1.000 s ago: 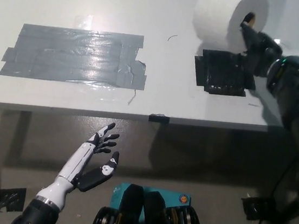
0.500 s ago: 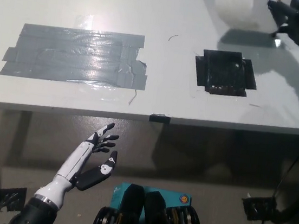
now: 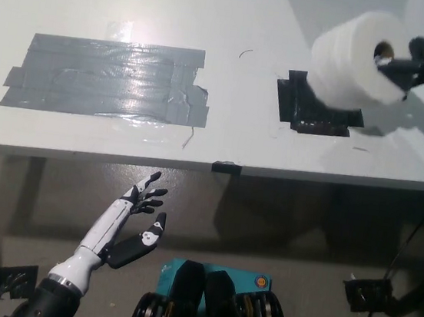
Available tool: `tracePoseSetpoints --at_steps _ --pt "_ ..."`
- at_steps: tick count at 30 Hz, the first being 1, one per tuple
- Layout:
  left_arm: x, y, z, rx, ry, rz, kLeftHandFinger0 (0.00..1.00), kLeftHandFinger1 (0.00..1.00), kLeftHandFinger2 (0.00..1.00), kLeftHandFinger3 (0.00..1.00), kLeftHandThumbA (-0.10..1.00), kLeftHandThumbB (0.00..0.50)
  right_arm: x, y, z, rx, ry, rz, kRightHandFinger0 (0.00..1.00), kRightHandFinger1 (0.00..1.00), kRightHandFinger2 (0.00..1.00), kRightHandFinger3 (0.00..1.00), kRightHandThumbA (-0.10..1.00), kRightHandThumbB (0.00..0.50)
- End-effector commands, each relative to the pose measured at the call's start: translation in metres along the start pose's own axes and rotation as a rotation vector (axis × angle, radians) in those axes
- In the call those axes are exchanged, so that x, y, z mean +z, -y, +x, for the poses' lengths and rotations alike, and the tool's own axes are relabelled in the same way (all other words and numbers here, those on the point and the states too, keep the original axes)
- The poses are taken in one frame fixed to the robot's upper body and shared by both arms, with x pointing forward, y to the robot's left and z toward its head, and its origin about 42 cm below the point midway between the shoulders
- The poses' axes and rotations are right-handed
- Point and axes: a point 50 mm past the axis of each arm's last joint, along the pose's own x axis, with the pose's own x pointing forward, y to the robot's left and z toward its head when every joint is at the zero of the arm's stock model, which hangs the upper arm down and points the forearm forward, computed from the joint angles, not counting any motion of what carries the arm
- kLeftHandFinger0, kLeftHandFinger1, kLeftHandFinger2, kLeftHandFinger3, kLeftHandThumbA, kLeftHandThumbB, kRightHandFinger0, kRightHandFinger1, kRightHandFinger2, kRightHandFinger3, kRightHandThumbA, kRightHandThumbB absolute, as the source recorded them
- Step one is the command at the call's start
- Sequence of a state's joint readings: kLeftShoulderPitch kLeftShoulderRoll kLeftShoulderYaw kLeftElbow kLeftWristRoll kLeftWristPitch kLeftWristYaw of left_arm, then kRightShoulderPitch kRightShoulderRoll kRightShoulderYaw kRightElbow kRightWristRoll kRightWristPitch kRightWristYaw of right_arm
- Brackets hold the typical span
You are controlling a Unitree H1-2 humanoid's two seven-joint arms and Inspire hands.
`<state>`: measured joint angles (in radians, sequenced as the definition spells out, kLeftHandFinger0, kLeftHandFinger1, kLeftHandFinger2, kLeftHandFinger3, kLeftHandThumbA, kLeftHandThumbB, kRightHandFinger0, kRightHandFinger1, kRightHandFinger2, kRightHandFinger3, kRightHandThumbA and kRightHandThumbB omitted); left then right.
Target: A person hands over a roll of toilet paper to the robot , and the robot inserts its right thumb into the hole in the centre to grab the roll, and then places it on the balck area on the desk.
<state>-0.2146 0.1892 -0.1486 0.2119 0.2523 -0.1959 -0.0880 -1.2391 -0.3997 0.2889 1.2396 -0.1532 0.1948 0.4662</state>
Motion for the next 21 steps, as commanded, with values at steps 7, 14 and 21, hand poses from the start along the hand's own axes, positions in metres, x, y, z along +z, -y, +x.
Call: tracePoseSetpoints --at_steps 7,14,21 --pt "0.01 -0.008 0.005 0.009 0.057 0.01 0.85 0.83 0.87 1.0 0.48 0.0 0.021 0.017 -0.009 0.007 0.075 -0.182 0.1 0.6 0.9 0.98 -0.1 0.194" --pt "0.009 -0.007 0.004 0.009 0.057 0.008 0.84 0.83 0.88 1.0 0.49 0.0 0.035 0.007 -0.009 0.135 0.039 -0.122 1.0 1.0 1.0 1.0 0.32 0.343" --pt "0.009 -0.008 0.004 0.006 0.059 0.009 0.83 0.83 0.87 0.99 0.47 0.0 0.043 0.015 -0.014 0.079 0.12 -0.01 1.0 1.0 1.0 1.0 0.5 0.368"
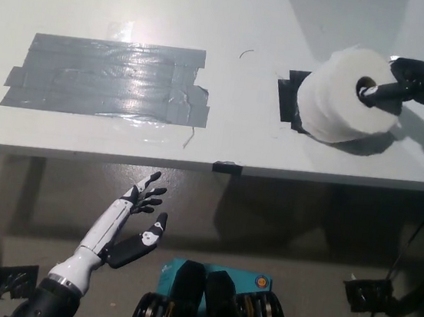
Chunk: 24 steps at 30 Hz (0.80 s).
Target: A person hands over a roll of toilet paper to the robot , and the robot inserts its right thumb into the hole in the centre to grab the roll, and then places it on the balck area on the desk.
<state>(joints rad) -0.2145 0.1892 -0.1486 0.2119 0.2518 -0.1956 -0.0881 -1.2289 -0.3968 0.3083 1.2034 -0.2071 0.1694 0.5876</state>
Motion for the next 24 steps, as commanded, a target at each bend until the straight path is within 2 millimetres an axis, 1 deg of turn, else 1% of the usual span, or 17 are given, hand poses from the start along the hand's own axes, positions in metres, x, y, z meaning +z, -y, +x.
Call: tracePoseSetpoints --at_steps 1,2,3,4,5,6,7,8,9,10,13,14,18,19,20,22,24 --pt "0.009 -0.008 0.004 0.005 0.059 0.009 0.83 0.82 0.87 0.99 0.47 0.0 0.038 0.028 -0.017 -0.055 0.124 0.095 1.0 1.0 1.0 1.0 0.52 0.416" --pt "0.009 -0.007 0.004 0.006 0.056 0.008 0.83 0.82 0.87 0.99 0.47 0.0 0.039 0.029 -0.018 -0.062 0.137 0.106 1.0 1.0 1.0 1.0 0.59 0.453" --pt "0.009 -0.007 0.003 0.005 0.054 0.01 0.83 0.82 0.87 0.99 0.47 0.0 0.043 0.031 -0.02 -0.063 0.154 0.14 1.0 1.0 1.0 1.0 0.6 0.415" --pt "0.009 -0.007 0.003 0.005 0.056 0.01 0.83 0.82 0.87 0.99 0.47 0.0 0.046 0.033 -0.021 -0.075 0.166 0.137 1.0 1.0 1.0 1.0 0.62 0.407" --pt "0.009 -0.007 0.003 0.005 0.059 0.011 0.83 0.82 0.87 0.99 0.47 0.0 0.048 0.034 -0.022 -0.09 0.177 0.128 1.0 1.0 1.0 1.0 0.63 0.406" --pt "0.009 -0.007 0.003 0.005 0.061 0.011 0.82 0.81 0.86 0.98 0.46 0.0 0.05 0.035 -0.023 -0.097 0.185 0.13 1.0 1.0 1.0 1.0 0.69 0.408" --pt "0.008 -0.006 0.003 0.006 0.066 0.01 0.81 0.81 0.85 0.98 0.44 0.0 0.054 0.037 -0.025 -0.116 0.19 0.137 1.0 1.0 1.0 1.0 0.7 0.436" --pt "0.008 -0.006 0.003 0.007 0.067 0.009 0.81 0.8 0.85 0.98 0.44 0.0 0.056 0.038 -0.026 -0.128 0.195 0.139 1.0 1.0 1.0 1.0 0.71 0.441" --pt "0.008 -0.006 0.003 0.007 0.067 0.008 0.81 0.8 0.85 0.98 0.44 0.0 0.058 0.039 -0.027 -0.132 0.205 0.144 1.0 1.0 1.0 1.0 0.71 0.434" --pt "0.009 -0.005 0.003 0.008 0.067 0.007 0.8 0.8 0.85 0.97 0.44 0.0 0.062 0.04 -0.029 -0.151 0.243 0.177 1.0 1.0 1.0 1.0 0.68 0.414" --pt "0.009 -0.004 0.003 0.006 0.069 0.01 0.8 0.8 0.85 0.97 0.44 0.0 0.064 0.042 -0.031 -0.173 0.267 0.197 1.0 1.0 1.0 1.0 0.67 0.411" --pt "0.01 -0.004 0.003 0.006 0.071 0.005 0.8 0.8 0.85 0.97 0.43 0.0 0.065 0.044 -0.032 -0.193 0.269 0.182 1.0 1.0 1.0 1.0 0.7 0.413" --pt "0.01 -0.004 0.003 0.006 0.078 0.003 0.79 0.79 0.84 0.96 0.42 0.0 0.068 0.049 -0.037 -0.248 0.304 0.168 1.0 1.0 1.0 1.0 0.74 0.4" --pt "0.01 -0.004 0.004 0.006 0.077 0.007 0.8 0.81 0.85 0.97 0.44 0.0 0.069 0.054 -0.041 -0.294 0.35 0.166 1.0 1.0 1.0 1.0 0.75 0.438" --pt "0.01 -0.004 0.005 0.007 0.075 0.011 0.8 0.81 0.85 0.98 0.45 0.0 0.07 0.057 -0.043 -0.321 0.383 0.179 1.0 1.0 1.0 1.0 0.75 0.443" --pt "0.012 -0.006 0.008 0.011 0.08 0.009 0.8 0.81 0.85 0.98 0.45 0.0 0.076 0.063 -0.051 -0.326 0.447 0.209 1.0 1.0 1.0 1.0 0.73 0.436" --pt "0.015 -0.01 0.013 0.017 0.089 0.019 0.81 0.81 0.85 0.98 0.48 0.0 0.092 0.074 -0.077 -0.439 0.547 0.136 1.0 1.0 1.0 1.0 0.9 0.456"
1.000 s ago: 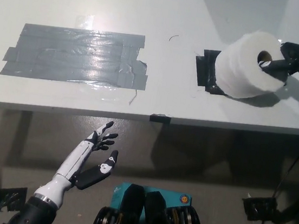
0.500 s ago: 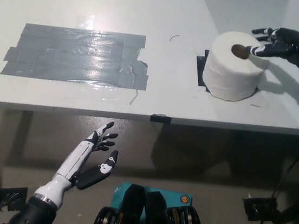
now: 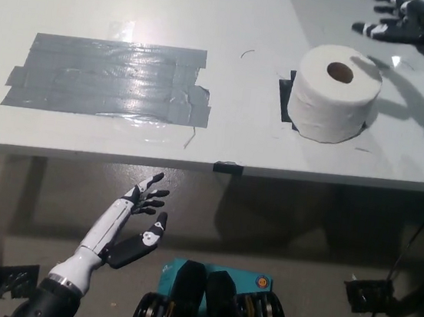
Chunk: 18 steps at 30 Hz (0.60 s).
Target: A person hands over a roll of toilet paper to the robot , and the robot inserts its right thumb into the hole in the centre to grab the roll, and then places it on the balck area on the desk.
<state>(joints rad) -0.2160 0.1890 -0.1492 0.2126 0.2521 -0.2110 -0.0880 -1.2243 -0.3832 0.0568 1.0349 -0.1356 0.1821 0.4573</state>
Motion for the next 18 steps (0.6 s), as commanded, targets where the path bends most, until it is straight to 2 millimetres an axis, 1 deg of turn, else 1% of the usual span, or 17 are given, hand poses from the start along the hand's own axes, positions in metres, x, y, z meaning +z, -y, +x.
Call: tracePoseSetpoints --at_steps 1,2,3,4,5,6,7,8,9,10,11,12,13,14,15,16,18 --pt "0.014 -0.011 0.015 0.021 0.071 0.014 0.81 0.81 0.85 0.98 0.48 0.0 0.08 0.043 -0.036 -0.243 0.328 -0.117 1.0 1.0 1.0 1.0 0.93 0.457" --pt "0.015 -0.013 0.018 0.025 0.068 0.016 0.83 0.82 0.86 0.99 0.55 0.0 0.092 0.043 -0.044 -0.27 0.372 -0.144 1.0 1.0 1.0 1.0 0.94 0.429" --pt "0.016 -0.014 0.019 0.027 0.065 0.011 0.84 0.83 0.87 1.0 0.55 0.0 0.099 0.042 -0.052 -0.278 0.425 -0.145 1.0 1.0 1.0 1.0 0.92 0.396" --pt "0.016 -0.015 0.019 0.033 0.071 0.0 0.84 0.83 0.87 1.0 0.55 0.0 0.11 0.039 -0.068 -0.289 0.537 -0.139 1.0 1.0 1.0 1.0 0.89 0.367" --pt "0.016 -0.015 0.019 0.032 0.075 0.001 0.84 0.84 0.88 1.0 0.56 0.0 0.115 0.035 -0.077 -0.294 0.584 -0.137 1.0 1.0 1.0 1.0 0.87 0.374" --pt "0.016 -0.014 0.018 0.03 0.072 -0.002 0.86 0.86 0.9 1.0 0.6 0.0 0.12 0.028 -0.092 -0.303 0.645 -0.144 1.0 1.0 1.0 1.0 0.88 0.384" --pt "0.016 -0.014 0.017 0.029 0.07 -0.006 0.87 0.87 0.91 1.0 0.67 0.009 0.122 0.021 -0.105 -0.315 0.68 -0.156 1.0 1.0 1.0 1.0 0.92 0.394" --pt "0.015 -0.013 0.014 0.028 0.073 -0.011 0.88 0.9 0.94 1.0 0.79 0.016 0.121 0.005 -0.129 -0.335 0.734 -0.189 1.0 1.0 1.0 1.0 0.98 0.387" --pt "0.014 -0.012 0.013 0.03 0.073 -0.018 0.88 0.91 0.94 1.0 0.81 0.031 0.118 -0.003 -0.139 -0.329 0.762 -0.182 1.0 1.0 1.0 1.0 0.96 0.369" --pt "0.013 -0.01 0.011 0.031 0.07 -0.025 0.89 0.93 0.97 1.0 0.87 0.039 0.113 -0.012 -0.15 -0.313 0.802 -0.17 1.0 1.0 1.0 1.0 0.94 0.348" --pt "0.011 -0.008 0.008 0.033 0.061 -0.041 0.91 0.96 0.99 1.0 0.93 0.058 0.105 -0.025 -0.166 -0.299 0.852 -0.154 1.0 1.0 1.0 1.0 0.94 0.354" --pt "0.009 -0.006 0.004 0.036 0.05 -0.06 0.94 0.99 1.0 1.0 1.0 0.087 0.097 -0.04 -0.179 -0.306 0.871 -0.155 1.0 1.0 1.0 1.0 0.97 0.378" --pt "0.008 -0.005 0.001 0.037 0.046 -0.068 0.95 1.0 1.0 1.0 1.0 0.095 0.093 -0.046 -0.185 -0.31 0.876 -0.158 1.0 1.0 1.0 1.0 0.99 0.377" --pt "0.006 -0.004 -0.003 0.041 0.035 -0.08 1.0 1.0 1.0 1.0 1.0 0.12 0.08 -0.064 -0.201 -0.312 0.904 -0.16 1.0 1.0 1.0 1.0 1.0 0.38" --pt "0.005 -0.003 -0.005 0.042 0.033 -0.084 1.0 1.0 1.0 1.0 1.0 0.118 0.075 -0.07 -0.206 -0.311 0.915 -0.153 1.0 1.0 1.0 1.0 1.0 0.382" --pt "0.003 -0.002 -0.01 0.044 0.027 -0.092 1.0 1.0 1.0 1.0 1.0 0.119 0.066 -0.082 -0.215 -0.307 0.928 -0.134 1.0 1.0 1.0 1.0 1.0 0.384" --pt "0.001 0.0 -0.014 0.041 0.017 -0.112 1.0 1.0 1.0 1.0 1.0 0.127 0.052 -0.097 -0.228 -0.303 0.946 -0.11 1.0 1.0 1.0 1.0 1.0 0.348"
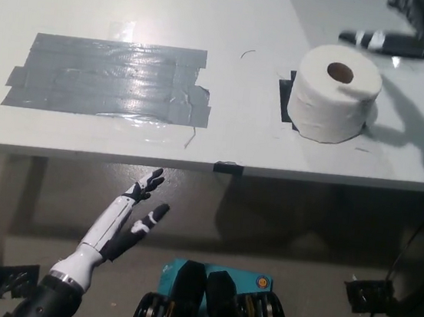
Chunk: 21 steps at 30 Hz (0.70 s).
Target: A person hands over a roll of toilet paper to the robot , and the robot inserts its right thumb into the hole in the centre to grab the roll, and then places it on the balck area on the desk.
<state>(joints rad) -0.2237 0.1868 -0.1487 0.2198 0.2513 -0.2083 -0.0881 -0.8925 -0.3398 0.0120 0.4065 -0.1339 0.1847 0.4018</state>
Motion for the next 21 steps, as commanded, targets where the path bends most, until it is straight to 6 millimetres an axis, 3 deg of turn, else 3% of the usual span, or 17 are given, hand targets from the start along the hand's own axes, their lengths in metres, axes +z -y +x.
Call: tracePoseSetpoints --at_steps 1,7,11,15,21 --pt "-0.002 0.003 -0.022 0.035 0.004 -0.122 1.0 1.0 1.0 1.0 1.0 0.143 0.104 -0.045 -0.167 -0.268 0.653 -0.027 1.0 1.0 1.0 1.0 1.0 0.339" --pt "-0.012 0.013 -0.04 0.013 -0.044 -0.172 1.0 1.0 1.0 1.0 1.0 0.191 0.071 -0.09 -0.211 -0.272 0.597 0.031 1.0 1.0 1.0 1.0 1.0 0.299" --pt "-0.017 0.021 -0.05 0.003 -0.063 -0.178 1.0 1.0 1.0 1.0 1.0 0.2 0.048 -0.115 -0.227 -0.267 0.532 0.09 1.0 1.0 1.0 1.0 1.0 0.279" --pt "-0.02 0.028 -0.06 0.001 -0.076 -0.186 1.0 1.0 1.0 1.0 1.0 0.206 0.025 -0.133 -0.236 -0.263 0.448 0.128 1.0 1.0 1.0 1.0 1.0 0.266" --pt "-0.021 0.029 -0.065 0.004 -0.089 -0.194 1.0 1.0 1.0 1.0 1.0 0.216 -0.016 -0.161 -0.235 -0.27 0.303 0.194 1.0 1.0 1.0 1.0 1.0 0.251"
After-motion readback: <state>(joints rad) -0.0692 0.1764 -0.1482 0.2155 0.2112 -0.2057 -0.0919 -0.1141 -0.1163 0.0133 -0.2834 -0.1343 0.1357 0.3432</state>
